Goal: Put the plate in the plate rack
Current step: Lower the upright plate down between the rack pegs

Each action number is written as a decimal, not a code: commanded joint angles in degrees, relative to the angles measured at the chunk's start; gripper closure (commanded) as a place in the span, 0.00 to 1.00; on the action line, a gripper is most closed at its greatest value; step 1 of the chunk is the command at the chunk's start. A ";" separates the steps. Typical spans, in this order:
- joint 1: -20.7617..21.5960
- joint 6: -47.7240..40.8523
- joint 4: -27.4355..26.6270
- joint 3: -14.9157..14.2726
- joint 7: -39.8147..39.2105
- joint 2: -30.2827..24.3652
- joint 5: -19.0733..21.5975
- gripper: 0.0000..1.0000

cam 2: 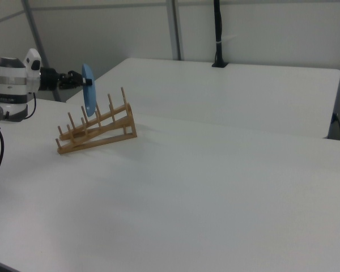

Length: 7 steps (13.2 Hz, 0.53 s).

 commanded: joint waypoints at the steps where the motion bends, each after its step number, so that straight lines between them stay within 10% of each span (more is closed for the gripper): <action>1: 0.98 -1.72 -2.72 -0.63 1.72 -0.64 -0.76 1.00; 7: 0.81 -1.72 -4.05 -0.72 1.72 -0.20 -0.67 1.00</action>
